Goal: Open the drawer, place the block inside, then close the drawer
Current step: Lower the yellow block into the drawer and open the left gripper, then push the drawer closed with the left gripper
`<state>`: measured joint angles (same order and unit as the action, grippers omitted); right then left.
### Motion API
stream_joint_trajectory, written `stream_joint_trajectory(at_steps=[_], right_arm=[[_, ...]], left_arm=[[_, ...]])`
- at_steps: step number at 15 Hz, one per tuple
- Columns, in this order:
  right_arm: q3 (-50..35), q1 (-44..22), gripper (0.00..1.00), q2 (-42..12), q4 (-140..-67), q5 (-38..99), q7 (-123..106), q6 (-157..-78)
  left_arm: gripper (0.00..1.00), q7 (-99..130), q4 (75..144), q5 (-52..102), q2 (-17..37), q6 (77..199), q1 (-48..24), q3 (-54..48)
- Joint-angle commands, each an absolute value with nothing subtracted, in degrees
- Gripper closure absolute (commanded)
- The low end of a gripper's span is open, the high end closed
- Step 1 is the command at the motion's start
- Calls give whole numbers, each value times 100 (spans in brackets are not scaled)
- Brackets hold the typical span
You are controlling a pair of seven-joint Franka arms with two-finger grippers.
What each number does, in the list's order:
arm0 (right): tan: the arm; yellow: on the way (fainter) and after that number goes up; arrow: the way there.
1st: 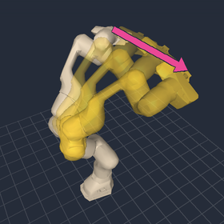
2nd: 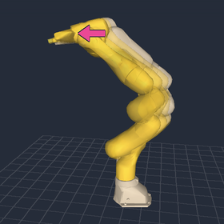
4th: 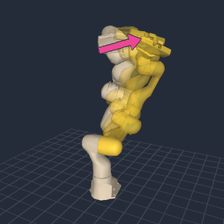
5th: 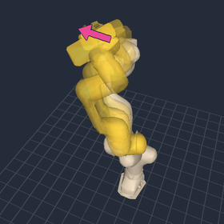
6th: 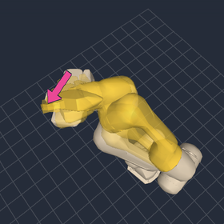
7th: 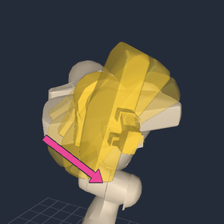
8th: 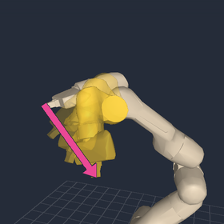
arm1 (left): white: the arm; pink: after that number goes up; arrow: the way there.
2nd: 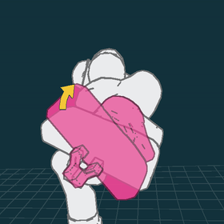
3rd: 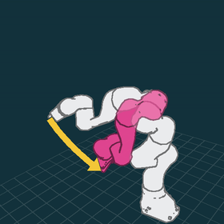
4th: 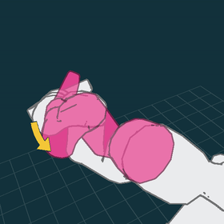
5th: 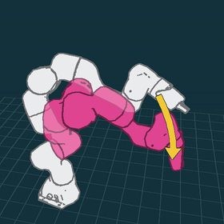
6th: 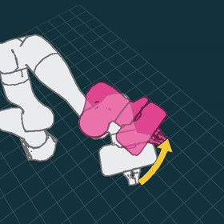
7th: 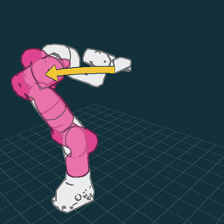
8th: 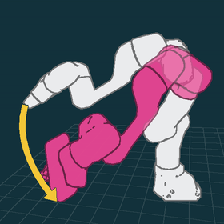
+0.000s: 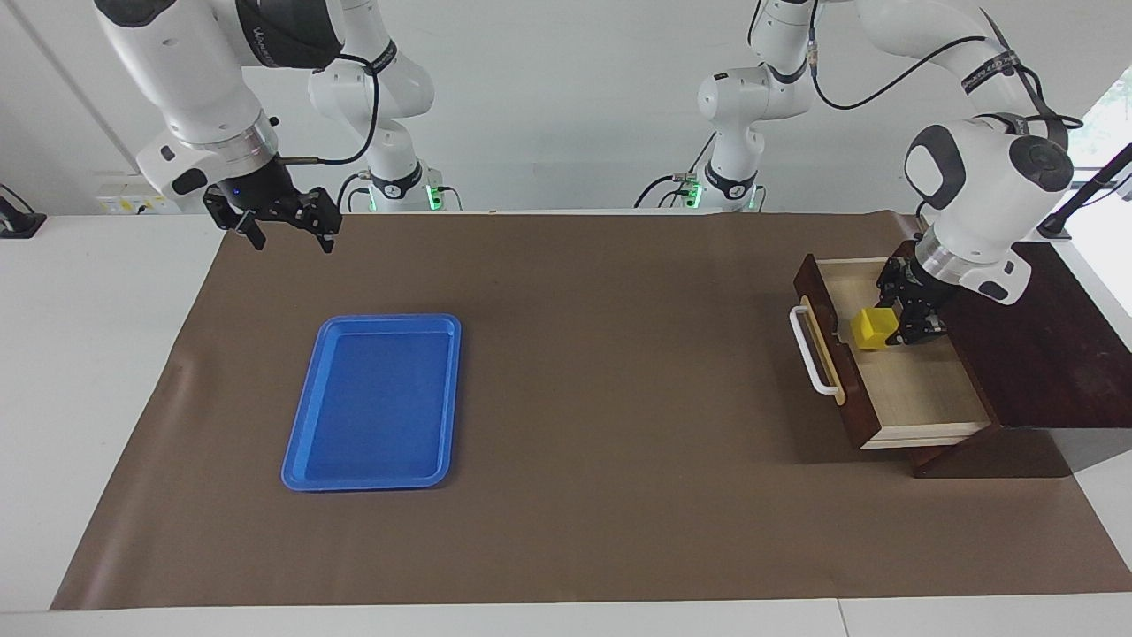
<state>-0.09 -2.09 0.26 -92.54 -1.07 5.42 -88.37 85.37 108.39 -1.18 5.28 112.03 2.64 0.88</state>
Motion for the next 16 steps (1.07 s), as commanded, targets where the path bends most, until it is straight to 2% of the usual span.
stream_joint_trajectory(at_steps=[1,2,3,4,5,8,10,13,16], right_arm=[[-35,-193,0,167,-9466,-202,265,-9245],[-35,-193,0,184,-9492,-202,142,-9237],[-35,-193,0,202,-9536,-202,45,-9229],[-35,-193,0,220,-9597,-202,-8,-9220],[-35,-193,0,255,-9641,-202,-9,-9211],[-44,-211,0,281,-9712,-185,9,-9124],[-44,-211,0,281,-9703,-176,18,-9079],[-44,-211,0,316,-9729,-150,26,-8974],[-44,-202,0,343,-9782,-149,26,-8825]], left_arm=[[100,8490,11294,-193,281,11540,308,62],[100,8482,11303,-193,281,11575,316,62],[66,8473,11294,-193,290,11593,325,62],[10,8455,11242,-193,316,11593,325,62],[0,8412,11154,-219,351,11567,325,62],[0,8499,10400,-299,500,11042,159,27],[0,8883,9924,-237,597,10583,-279,18],[0,9499,10089,-255,528,10617,-1017,26],[0,9992,10554,-272,440,10801,-1318,26]])
